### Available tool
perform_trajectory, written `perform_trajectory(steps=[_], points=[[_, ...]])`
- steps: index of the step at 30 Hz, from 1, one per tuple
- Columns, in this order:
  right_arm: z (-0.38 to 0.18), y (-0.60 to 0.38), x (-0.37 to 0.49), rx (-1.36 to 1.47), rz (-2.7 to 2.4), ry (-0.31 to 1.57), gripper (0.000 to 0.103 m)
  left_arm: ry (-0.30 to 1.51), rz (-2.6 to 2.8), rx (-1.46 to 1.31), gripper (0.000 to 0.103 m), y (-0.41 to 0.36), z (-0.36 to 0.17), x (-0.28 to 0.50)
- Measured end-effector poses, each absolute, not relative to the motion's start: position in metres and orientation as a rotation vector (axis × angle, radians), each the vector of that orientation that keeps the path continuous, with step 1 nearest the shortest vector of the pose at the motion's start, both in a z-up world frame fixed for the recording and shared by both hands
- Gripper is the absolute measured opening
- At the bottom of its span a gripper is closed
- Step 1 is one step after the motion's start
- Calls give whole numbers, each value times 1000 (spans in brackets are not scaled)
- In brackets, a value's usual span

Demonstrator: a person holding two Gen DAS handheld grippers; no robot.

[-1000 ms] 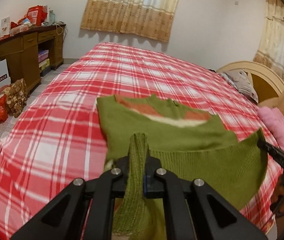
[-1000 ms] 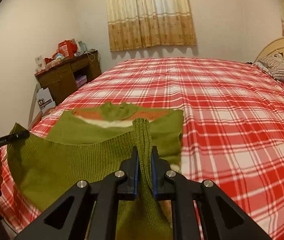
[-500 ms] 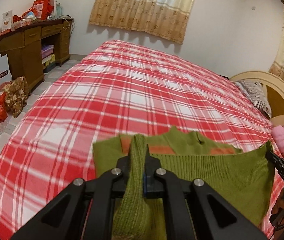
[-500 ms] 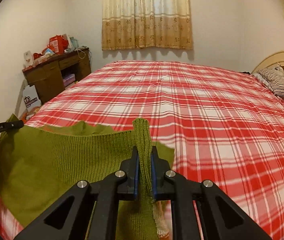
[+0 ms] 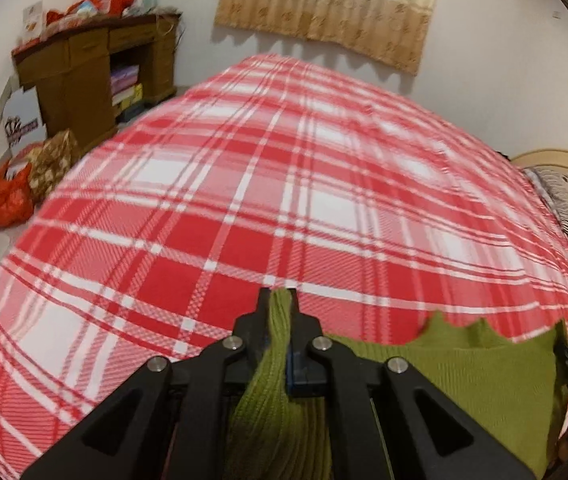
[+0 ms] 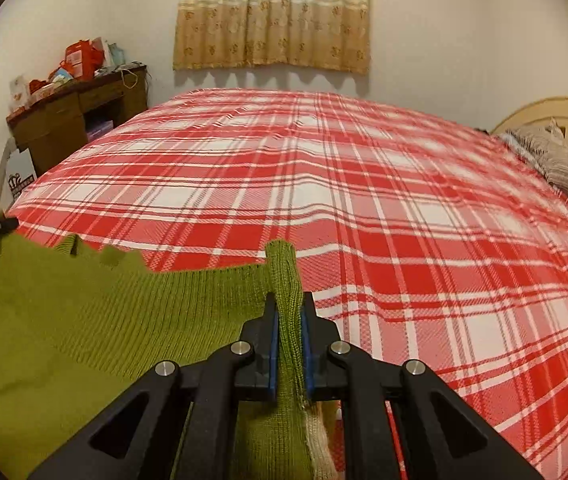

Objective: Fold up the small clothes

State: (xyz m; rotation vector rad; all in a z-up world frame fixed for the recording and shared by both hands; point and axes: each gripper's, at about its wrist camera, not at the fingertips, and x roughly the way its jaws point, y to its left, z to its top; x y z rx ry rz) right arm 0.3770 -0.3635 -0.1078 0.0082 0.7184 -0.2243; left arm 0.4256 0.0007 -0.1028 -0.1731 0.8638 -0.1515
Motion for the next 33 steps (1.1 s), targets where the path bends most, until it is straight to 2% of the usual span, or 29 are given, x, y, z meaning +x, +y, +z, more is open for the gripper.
perform_trajectory(steps=[5, 8, 9, 10, 11, 12, 16, 18, 19, 21, 26, 33], points=[[-125, -368, 391, 13, -246, 823, 9, 933, -131, -205, 9, 3, -115, 435], [-127, -371, 391, 34, -249, 837, 18, 934, -106, -168, 11, -3, -114, 434], [-126, -374, 390, 47, -258, 834, 30, 933, -101, -159, 11, -4, -113, 433], [-127, -377, 389, 69, -250, 839, 55, 931, -97, -157, 12, -3, -112, 433], [-127, -382, 387, 116, -219, 851, 65, 931, -91, -157, 12, -2, -110, 432], [-126, -386, 384, 154, -197, 846, 68, 933, -79, -152, 12, 0, -107, 430], [-76, -403, 304, 291, -289, 557, 68, 885, -59, -62, 12, 7, -80, 398], [-64, -395, 271, 266, -291, 539, 64, 847, -55, 14, 12, 5, -66, 373], [-64, -387, 260, 239, -277, 562, 48, 828, -70, 44, 12, 2, -61, 358], [-69, -370, 242, 203, -238, 608, 30, 799, -133, 81, 12, -9, -54, 324], [-87, -314, 206, 145, -134, 647, 27, 827, -282, 57, 12, -43, -67, 250], [-137, -294, 194, 192, -160, 757, 27, 830, -266, 183, 12, -91, -95, 211]])
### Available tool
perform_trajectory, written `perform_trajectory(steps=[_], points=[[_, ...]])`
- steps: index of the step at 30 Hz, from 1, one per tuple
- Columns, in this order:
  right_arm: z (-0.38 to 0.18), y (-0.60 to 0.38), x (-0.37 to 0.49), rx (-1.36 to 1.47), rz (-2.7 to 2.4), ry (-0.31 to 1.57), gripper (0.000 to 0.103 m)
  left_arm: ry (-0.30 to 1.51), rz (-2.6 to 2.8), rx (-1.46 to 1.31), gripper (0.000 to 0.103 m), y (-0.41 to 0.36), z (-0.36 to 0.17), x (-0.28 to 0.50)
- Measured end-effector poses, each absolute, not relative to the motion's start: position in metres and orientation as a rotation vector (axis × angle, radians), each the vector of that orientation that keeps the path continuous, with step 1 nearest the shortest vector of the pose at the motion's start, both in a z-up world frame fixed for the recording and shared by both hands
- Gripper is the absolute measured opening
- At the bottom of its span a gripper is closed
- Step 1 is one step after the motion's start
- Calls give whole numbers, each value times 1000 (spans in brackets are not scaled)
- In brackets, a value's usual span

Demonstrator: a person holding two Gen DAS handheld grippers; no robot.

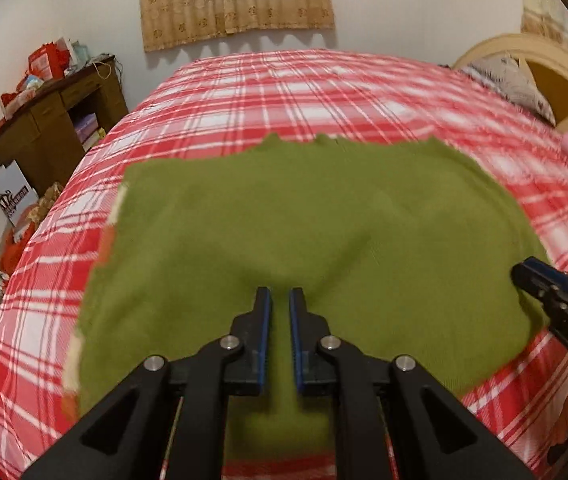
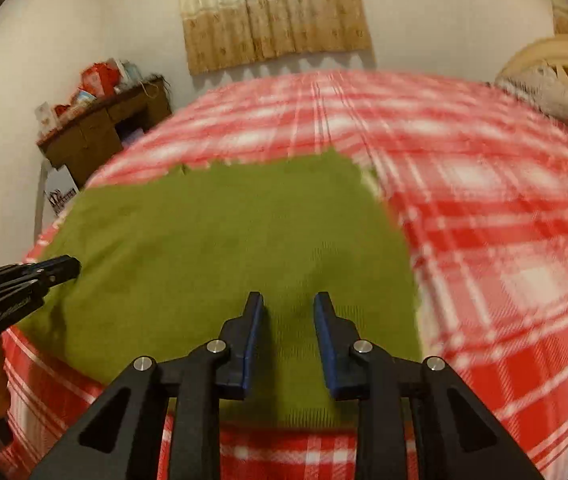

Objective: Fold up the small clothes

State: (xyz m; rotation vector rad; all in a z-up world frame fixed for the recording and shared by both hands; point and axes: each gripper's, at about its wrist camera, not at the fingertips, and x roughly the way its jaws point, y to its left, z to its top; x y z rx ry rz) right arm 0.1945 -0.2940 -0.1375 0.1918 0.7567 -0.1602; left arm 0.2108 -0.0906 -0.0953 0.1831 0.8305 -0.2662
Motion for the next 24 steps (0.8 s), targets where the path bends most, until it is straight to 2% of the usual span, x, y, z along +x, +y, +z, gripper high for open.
perform_trajectory(steps=[13, 19, 24], points=[[-143, -294, 187, 205, -148, 697, 28, 701, -122, 384, 12, -112, -121, 189], [-142, -294, 186, 203, -153, 707, 28, 777, -152, 246, 13, -93, -106, 188], [-130, -287, 182, 205, -210, 713, 28, 782, -141, 248, 24, -90, -102, 176]])
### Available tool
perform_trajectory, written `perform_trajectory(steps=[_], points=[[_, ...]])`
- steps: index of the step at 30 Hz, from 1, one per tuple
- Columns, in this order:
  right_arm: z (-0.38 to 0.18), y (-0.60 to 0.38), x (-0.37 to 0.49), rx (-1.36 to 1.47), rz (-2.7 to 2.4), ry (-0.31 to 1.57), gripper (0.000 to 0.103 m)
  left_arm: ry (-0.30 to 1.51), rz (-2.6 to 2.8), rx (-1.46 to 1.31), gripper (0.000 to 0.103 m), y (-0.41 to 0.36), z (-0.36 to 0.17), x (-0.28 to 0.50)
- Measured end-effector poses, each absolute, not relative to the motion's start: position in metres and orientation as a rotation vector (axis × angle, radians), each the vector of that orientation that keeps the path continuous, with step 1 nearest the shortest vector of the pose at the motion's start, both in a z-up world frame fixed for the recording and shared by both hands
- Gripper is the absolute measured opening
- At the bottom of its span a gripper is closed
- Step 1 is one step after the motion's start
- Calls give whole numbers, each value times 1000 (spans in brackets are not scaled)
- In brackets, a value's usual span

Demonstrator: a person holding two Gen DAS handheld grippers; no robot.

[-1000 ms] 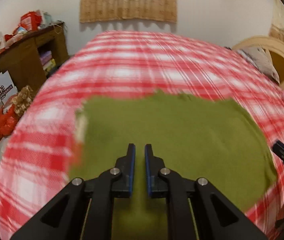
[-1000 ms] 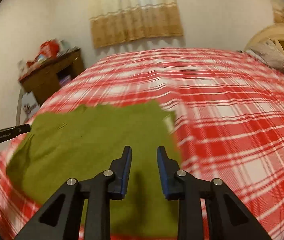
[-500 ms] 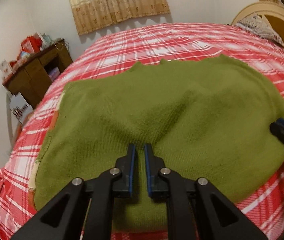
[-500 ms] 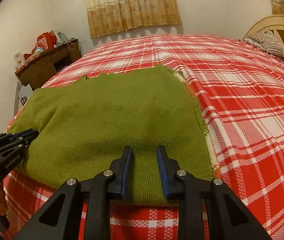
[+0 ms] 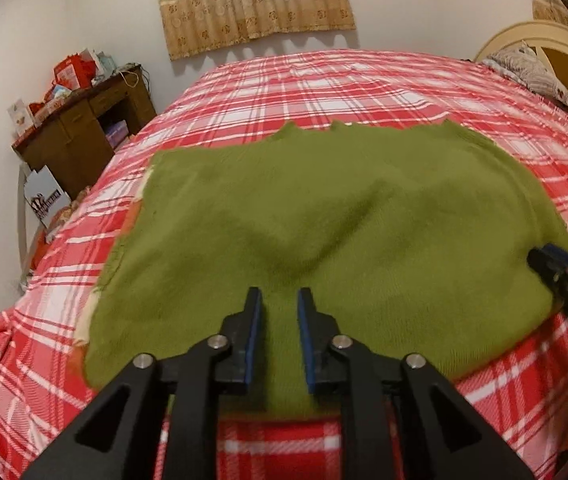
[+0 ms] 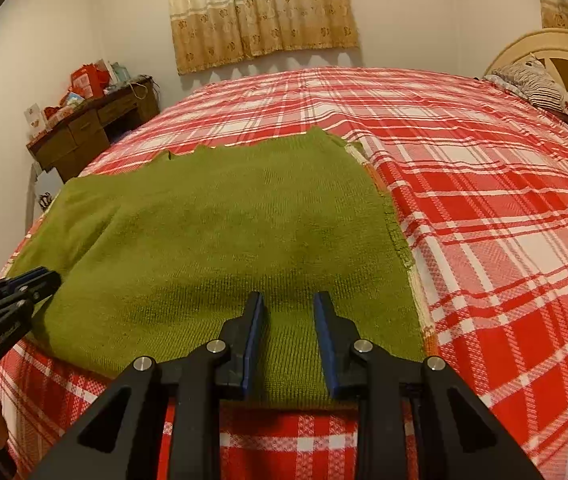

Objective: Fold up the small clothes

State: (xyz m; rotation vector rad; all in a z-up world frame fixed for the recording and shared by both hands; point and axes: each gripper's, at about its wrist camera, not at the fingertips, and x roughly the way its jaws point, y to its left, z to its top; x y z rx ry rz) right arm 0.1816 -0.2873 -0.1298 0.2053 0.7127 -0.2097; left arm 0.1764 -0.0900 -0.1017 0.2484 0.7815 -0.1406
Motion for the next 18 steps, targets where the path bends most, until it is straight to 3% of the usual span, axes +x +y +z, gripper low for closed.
perform_trajectory(steps=[4, 10, 14, 18], points=[[-108, -255, 172, 203, -119, 636, 28, 785, -136, 232, 26, -87, -106, 174], [-122, -216, 191, 146, -36, 696, 28, 780, -133, 249, 27, -87, -107, 172], [-142, -229, 190, 237, -6, 697, 28, 782, -110, 231, 39, -70, -108, 170], [-145, -239, 190, 302, 25, 677, 28, 765, -74, 155, 41, -43, -105, 166]])
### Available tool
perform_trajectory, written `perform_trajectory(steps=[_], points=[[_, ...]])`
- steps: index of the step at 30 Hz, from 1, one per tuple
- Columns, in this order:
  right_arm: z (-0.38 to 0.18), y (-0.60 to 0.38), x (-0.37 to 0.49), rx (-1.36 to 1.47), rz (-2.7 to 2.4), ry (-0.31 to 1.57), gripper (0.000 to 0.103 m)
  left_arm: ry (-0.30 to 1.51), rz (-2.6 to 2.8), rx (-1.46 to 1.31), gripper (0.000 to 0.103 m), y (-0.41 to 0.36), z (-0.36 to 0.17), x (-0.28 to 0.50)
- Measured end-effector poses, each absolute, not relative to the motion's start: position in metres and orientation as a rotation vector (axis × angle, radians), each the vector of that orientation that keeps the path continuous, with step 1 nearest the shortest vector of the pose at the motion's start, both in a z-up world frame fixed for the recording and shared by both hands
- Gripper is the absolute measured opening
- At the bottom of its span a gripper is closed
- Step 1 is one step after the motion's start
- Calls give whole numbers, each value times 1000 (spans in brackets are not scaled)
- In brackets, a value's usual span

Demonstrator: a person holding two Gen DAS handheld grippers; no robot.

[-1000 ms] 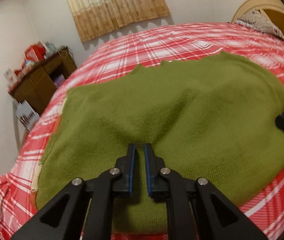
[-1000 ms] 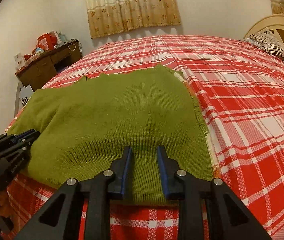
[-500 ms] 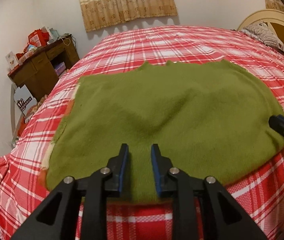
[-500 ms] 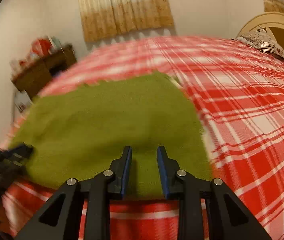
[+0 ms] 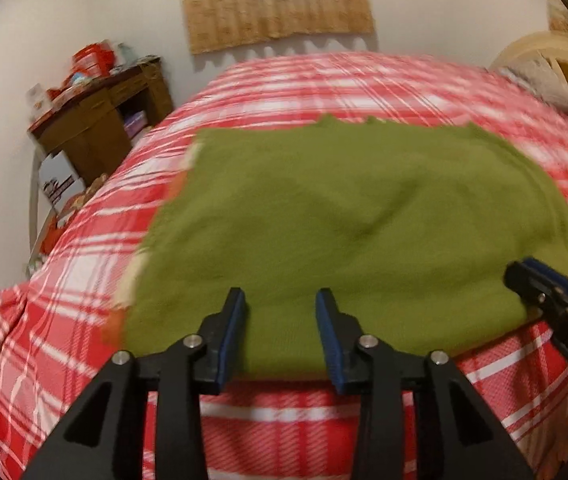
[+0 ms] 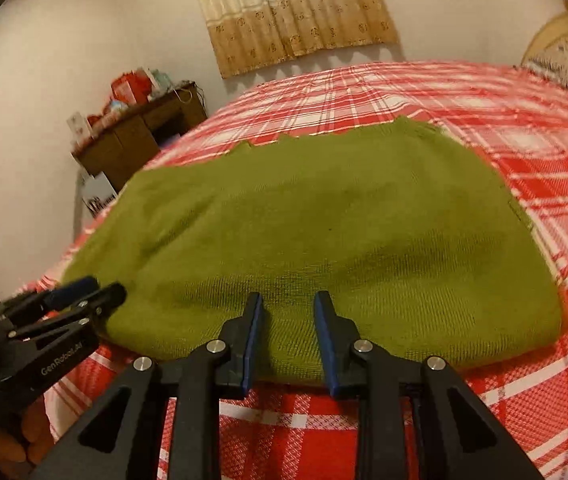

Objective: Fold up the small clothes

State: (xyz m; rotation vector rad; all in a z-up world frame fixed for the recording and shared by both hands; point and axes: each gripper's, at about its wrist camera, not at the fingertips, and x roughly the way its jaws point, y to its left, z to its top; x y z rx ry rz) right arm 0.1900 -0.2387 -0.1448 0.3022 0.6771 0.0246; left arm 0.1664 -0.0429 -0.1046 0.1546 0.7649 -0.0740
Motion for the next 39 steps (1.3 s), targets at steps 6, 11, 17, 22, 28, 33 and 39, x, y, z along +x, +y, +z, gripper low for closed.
perform_trajectory(steps=[6, 11, 17, 22, 28, 33, 39], points=[[-145, -236, 189, 300, 26, 665, 28, 725, 92, -141, 52, 34, -100, 166], [-147, -241, 184, 328, 43, 653, 28, 790, 48, -247, 67, 48, -120, 184], [-148, -243, 183, 331, 46, 650, 28, 782, -11, -219, 90, 17, -125, 205], [-148, -244, 183, 332, 47, 649, 28, 769, -88, -367, 79, 32, -122, 221], [-148, -242, 183, 333, 49, 646, 28, 778, -204, -585, 75, 44, -122, 237], [-148, -241, 184, 329, 47, 647, 28, 787, -205, -605, 53, 47, -132, 246], [-139, -224, 193, 209, -26, 705, 28, 775, -208, -521, 32, 43, -127, 240]])
